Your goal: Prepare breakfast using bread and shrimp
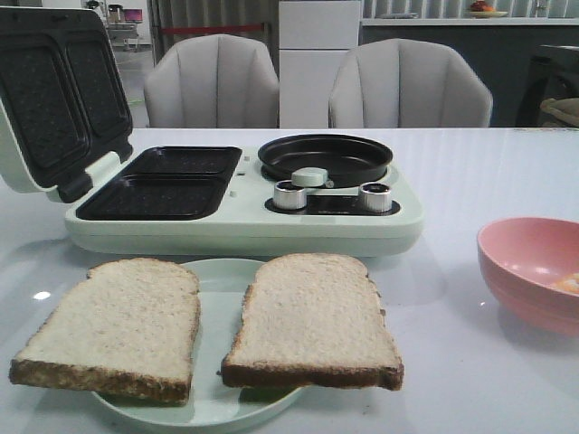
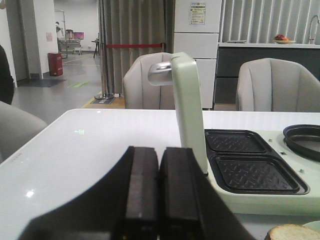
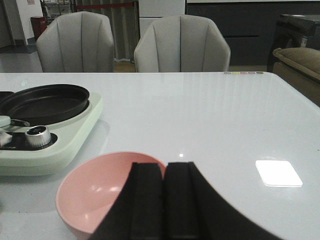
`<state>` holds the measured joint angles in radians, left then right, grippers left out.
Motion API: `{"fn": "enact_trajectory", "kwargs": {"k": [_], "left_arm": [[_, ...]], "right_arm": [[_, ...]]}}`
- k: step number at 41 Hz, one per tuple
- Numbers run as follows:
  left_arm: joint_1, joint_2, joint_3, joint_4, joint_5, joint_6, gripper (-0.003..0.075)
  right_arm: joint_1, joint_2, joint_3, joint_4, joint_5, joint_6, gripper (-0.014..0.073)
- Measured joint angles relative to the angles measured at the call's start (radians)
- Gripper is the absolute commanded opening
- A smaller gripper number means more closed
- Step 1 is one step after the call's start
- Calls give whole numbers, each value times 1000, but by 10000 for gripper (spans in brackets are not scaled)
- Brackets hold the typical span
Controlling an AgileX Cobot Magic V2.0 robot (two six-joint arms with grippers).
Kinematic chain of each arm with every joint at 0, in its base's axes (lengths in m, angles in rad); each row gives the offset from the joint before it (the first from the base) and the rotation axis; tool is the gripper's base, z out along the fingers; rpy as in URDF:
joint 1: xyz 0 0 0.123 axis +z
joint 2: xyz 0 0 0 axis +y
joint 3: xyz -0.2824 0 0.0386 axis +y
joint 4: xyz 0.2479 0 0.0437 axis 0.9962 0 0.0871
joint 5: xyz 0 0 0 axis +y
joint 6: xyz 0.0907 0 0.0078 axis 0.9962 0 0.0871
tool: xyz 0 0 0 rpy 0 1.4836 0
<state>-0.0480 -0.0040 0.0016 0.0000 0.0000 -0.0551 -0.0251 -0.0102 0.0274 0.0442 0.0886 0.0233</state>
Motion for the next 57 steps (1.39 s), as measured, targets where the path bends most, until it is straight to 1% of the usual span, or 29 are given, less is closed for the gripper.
{"fn": "enact_trajectory", "kwargs": {"k": [28,35,37,42,45,48,52,57], "left_arm": [[0,0,0,0,0,0,101],[0,0,0,0,0,0,101],[0,0,0,8,-15,0,101],[0,0,-7,8,-30,0,101],[0,0,-42,8,0,0,101],[0,0,-119,8,34,0,101],[0,21,-253,8,113,0,101],[0,112,-407,8,229,0,101]], "right_arm": [[0,0,0,0,0,0,35],[0,0,0,3,-21,0,35],[0,0,-4,6,-16,0,35],[0,0,-81,8,60,0,35],[0,0,-159,8,124,0,35],[0,0,-238,10,193,0,35],[0,20,-358,10,273,0,35],[0,103,-489,10,350,0,35]]}}
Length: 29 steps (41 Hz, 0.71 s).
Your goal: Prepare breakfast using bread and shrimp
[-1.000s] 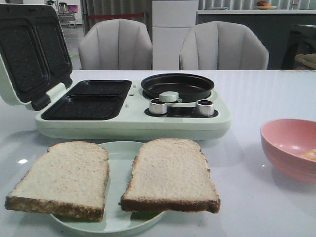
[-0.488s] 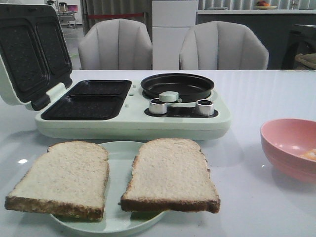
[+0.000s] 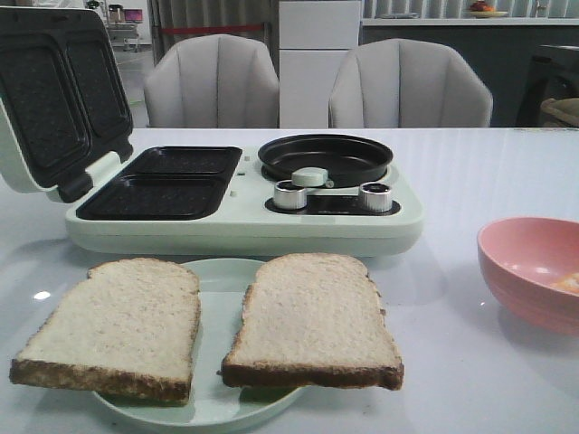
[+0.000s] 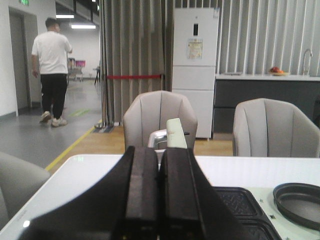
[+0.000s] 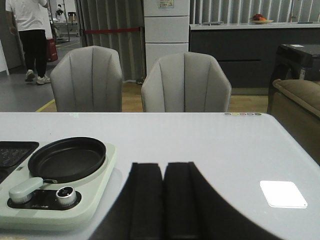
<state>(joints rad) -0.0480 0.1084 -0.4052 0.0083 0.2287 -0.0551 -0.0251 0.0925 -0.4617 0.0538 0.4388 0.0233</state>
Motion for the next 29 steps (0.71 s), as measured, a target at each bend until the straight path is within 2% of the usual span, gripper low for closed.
{"fn": "enact_trajectory", "kwargs": {"k": [9,20,25,27,29], "left_arm": [[0,204,-141,-21,148,0,101],[0,412,-145,-26,274,0,101],[0,492,-145,-28,288,0,102],[0,521,-145,-28,288,0,102],[0,549,-145,-28,288,0,103]], "right_arm": [[0,189,-138,0,109,0,35],[0,384,-138,-37,179,0,35],[0,450,-119,-44,184,0,35],[0,473,-111,-44,189,0,45],[0,496,-108,-44,191,0,100]]}}
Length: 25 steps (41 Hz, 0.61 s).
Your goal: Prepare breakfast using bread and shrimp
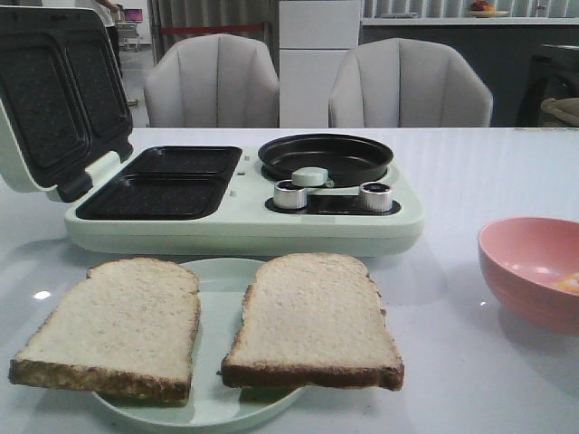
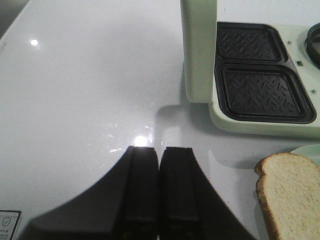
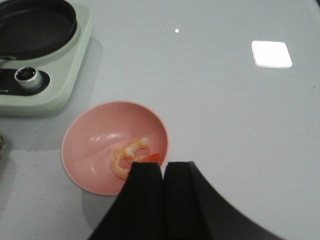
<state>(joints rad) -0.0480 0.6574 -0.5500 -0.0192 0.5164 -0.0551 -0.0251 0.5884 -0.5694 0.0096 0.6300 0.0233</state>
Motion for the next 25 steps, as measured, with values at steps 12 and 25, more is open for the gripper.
{"fn": "enact_trajectory", "kwargs": {"k": [12,25], "left_arm": [[0,113,0,0,0,0,571],[-63,115,0,-2,0,72,634]], "right_arm": [[0,45,2,0,3,0,577],[0,47,2,0,-11,0,577]]}}
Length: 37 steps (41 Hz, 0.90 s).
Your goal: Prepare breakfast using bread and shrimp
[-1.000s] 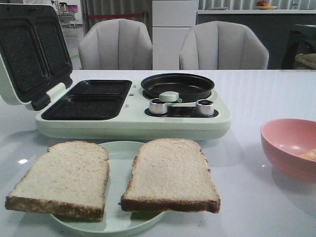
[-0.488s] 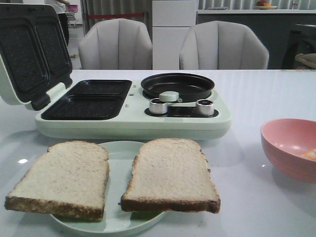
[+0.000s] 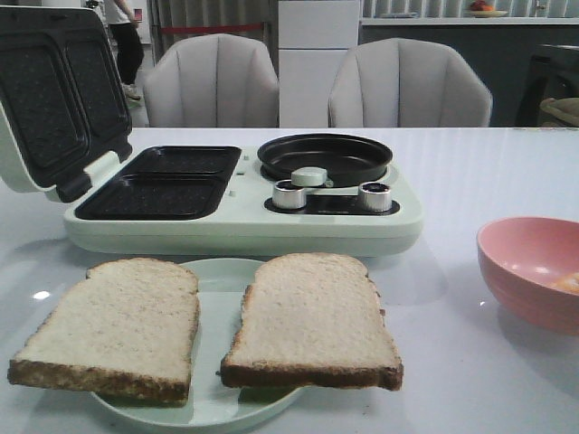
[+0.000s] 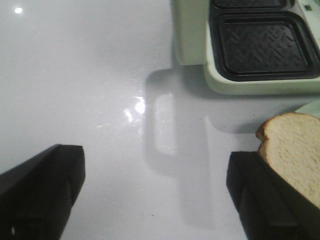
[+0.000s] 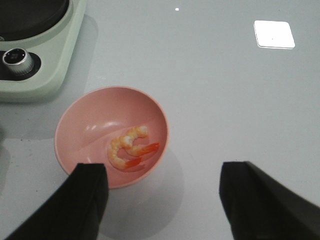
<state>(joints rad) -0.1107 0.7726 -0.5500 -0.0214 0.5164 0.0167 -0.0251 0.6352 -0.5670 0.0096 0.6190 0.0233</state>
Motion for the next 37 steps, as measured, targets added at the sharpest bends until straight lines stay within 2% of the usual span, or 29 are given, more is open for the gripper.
{"fn": "enact_trajectory", "kwargs": {"k": [8,14,18,21,26,37], "left_arm": [[-210,25,0,3,0,176,634],[-457,81,8,57,12,321,634],[-616,144,47,179,10,359,634],[-704,204,76,293,4,298,634],[-782,325,86,521,-12,119,634],[-823,558,69,895,-37,-214,634]], "right_arm": [[0,0,0,0,-2,0,577],[0,0,0,0,-2,0,577],[0,0,0,0,-2,0,577],[0,0,0,0,-4,0,577],[0,0,0,0,-4,0,577],[0,0,0,0,-4,0,577]]}}
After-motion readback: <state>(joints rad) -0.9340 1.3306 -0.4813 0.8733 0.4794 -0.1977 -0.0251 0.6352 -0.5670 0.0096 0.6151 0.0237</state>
